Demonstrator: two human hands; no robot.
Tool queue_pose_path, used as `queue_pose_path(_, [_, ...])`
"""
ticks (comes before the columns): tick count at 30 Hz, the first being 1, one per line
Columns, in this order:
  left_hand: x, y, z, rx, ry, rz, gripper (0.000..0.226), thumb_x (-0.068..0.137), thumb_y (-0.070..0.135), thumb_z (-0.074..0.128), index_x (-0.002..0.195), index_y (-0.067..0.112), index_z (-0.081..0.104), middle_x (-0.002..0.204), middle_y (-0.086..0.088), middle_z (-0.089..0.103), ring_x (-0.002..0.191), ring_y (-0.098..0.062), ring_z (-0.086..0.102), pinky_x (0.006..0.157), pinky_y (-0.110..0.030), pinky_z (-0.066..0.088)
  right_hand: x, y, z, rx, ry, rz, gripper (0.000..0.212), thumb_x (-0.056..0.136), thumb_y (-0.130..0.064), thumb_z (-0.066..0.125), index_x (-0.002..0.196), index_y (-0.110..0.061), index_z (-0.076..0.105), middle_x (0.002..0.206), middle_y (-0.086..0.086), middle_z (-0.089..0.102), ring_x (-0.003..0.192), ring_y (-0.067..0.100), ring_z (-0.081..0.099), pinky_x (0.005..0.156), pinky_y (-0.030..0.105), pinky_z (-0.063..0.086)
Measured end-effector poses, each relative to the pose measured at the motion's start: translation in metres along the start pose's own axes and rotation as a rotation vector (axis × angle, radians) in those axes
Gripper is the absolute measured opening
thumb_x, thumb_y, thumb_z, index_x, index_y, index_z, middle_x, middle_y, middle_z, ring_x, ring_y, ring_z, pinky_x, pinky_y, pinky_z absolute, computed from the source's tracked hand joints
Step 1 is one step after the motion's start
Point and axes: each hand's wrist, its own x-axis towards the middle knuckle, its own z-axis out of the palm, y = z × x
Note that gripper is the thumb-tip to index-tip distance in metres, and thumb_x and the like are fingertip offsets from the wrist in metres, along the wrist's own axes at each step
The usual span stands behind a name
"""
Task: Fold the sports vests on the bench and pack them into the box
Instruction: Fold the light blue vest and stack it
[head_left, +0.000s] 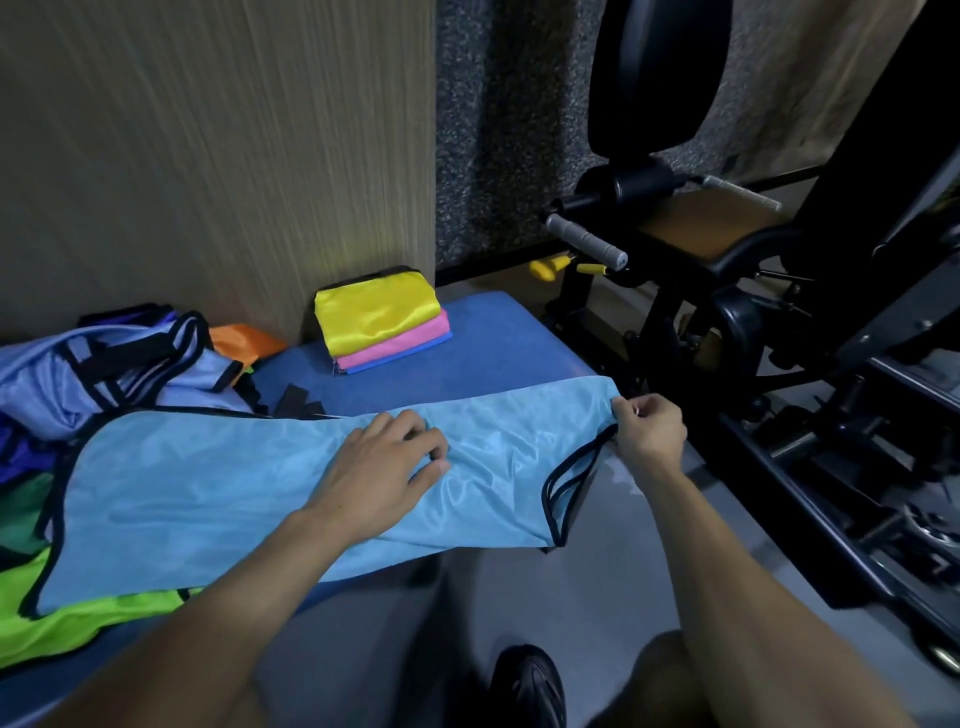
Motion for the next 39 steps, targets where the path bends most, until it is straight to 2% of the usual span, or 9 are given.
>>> queue_pose_path(4, [-0.001, 0.001, 0.001, -0.010, 0.014, -0.021, 0.010, 0.102, 0.050, 0.044, 0.097, 0.043, 0.048, 0.105, 0.020, 0.043, 0.100, -0.009, 0.044, 0.086, -0.033, 0.041, -0.004, -0.012, -0.004, 0.064, 0.080, -0.117, 0.024, 0.092, -0.033, 0.063, 0.084, -0.011, 0.061, 0.081, 0.008, 0.067, 0.082, 0.028, 0.064, 0.075, 0.040, 0.053])
queue_pose_path(7, [-0.001, 0.002, 0.002, -0.018, 0.021, -0.029, 0.008, 0.102, 0.049, 0.044, 0.096, 0.044, 0.047, 0.106, 0.020, 0.043, 0.100, -0.009, 0.043, 0.089, -0.034, 0.040, -0.005, -0.043, -0.013, 0.168, 0.132, -0.261, 0.024, 0.095, -0.034, 0.064, 0.085, -0.013, 0.063, 0.080, 0.000, 0.066, 0.075, 0.015, 0.061, 0.073, 0.035, 0.050])
queue_pose_path(12, [-0.001, 0.003, -0.002, -0.011, 0.020, -0.029, 0.011, 0.101, 0.050, 0.043, 0.097, 0.042, 0.049, 0.105, 0.019, 0.043, 0.100, -0.010, 0.045, 0.088, -0.032, 0.039, -0.031, -0.101, -0.014, 0.560, -0.310, -0.507, 0.019, 0.094, -0.018, 0.072, 0.089, -0.001, 0.066, 0.079, 0.008, 0.055, 0.072, 0.011, 0.049, 0.067, 0.020, 0.043])
queue_pose_path(19, [0.071, 0.025, -0.040, -0.485, 0.152, -0.004, 0.012, 0.101, 0.031, 0.060, 0.109, 0.022, 0.062, 0.108, 0.009, 0.061, 0.097, -0.006, 0.057, 0.088, -0.026, 0.044, -0.046, -0.091, -0.007, 0.531, -0.684, -0.539, 0.016, 0.090, 0.002, 0.073, 0.103, 0.001, 0.063, 0.079, 0.002, 0.062, 0.073, 0.022, 0.052, 0.069, 0.035, 0.044])
queue_pose_path(23, [0.110, 0.045, -0.054, -0.862, -0.026, -0.060, 0.025, 0.099, 0.033, 0.064, 0.122, 0.024, 0.061, 0.123, -0.005, 0.065, 0.110, -0.007, 0.062, 0.098, -0.027, 0.048, -0.052, -0.094, -0.011, 0.514, -0.713, -0.562, 0.025, 0.089, 0.003, 0.073, 0.110, -0.001, 0.062, 0.071, -0.001, 0.053, 0.061, 0.017, 0.041, 0.056, 0.028, 0.036])
queue_pose_path(27, [0.109, 0.046, -0.049, -0.891, 0.069, -0.010, 0.011, 0.095, 0.027, 0.071, 0.100, 0.017, 0.069, 0.086, -0.001, 0.069, 0.080, -0.010, 0.061, 0.075, -0.037, 0.049, -0.052, -0.092, -0.017, 0.544, -0.733, -0.537, 0.031, 0.087, 0.000, 0.077, 0.113, -0.003, 0.061, 0.076, 0.012, 0.047, 0.069, 0.027, 0.040, 0.061, 0.035, 0.039])
queue_pose_path(32, [0.108, 0.051, -0.047, -0.767, 0.264, -0.075, 0.011, 0.085, 0.024, 0.082, 0.093, 0.019, 0.076, 0.078, 0.003, 0.075, 0.071, -0.012, 0.069, 0.072, -0.040, 0.055, -0.051, -0.091, -0.016, 0.576, -0.723, -0.444, 0.036, 0.083, -0.021, 0.083, 0.114, -0.012, 0.067, 0.089, 0.016, 0.055, 0.087, 0.027, 0.060, 0.085, 0.045, 0.051])
queue_pose_path(36, [0.107, 0.061, -0.055, -0.618, 0.334, 0.006, 0.010, 0.085, 0.019, 0.081, 0.095, 0.021, 0.080, 0.083, 0.010, 0.076, 0.078, -0.002, 0.069, 0.079, -0.030, 0.057, -0.054, -0.095, -0.015, 0.595, -0.755, -0.281, 0.036, 0.092, -0.020, 0.073, 0.123, -0.005, 0.064, 0.082, -0.002, 0.066, 0.077, 0.013, 0.065, 0.072, 0.028, 0.054])
queue_pose_path(39, [0.107, 0.069, -0.057, -0.577, 0.352, 0.070, 0.010, 0.086, 0.019, 0.081, 0.093, 0.024, 0.079, 0.084, 0.014, 0.076, 0.082, -0.003, 0.070, 0.080, -0.027, 0.056, -0.058, -0.097, -0.014, 0.575, -0.770, -0.234, 0.034, 0.091, -0.013, 0.074, 0.121, -0.002, 0.064, 0.095, 0.012, 0.069, 0.085, 0.023, 0.064, 0.079, 0.037, 0.053])
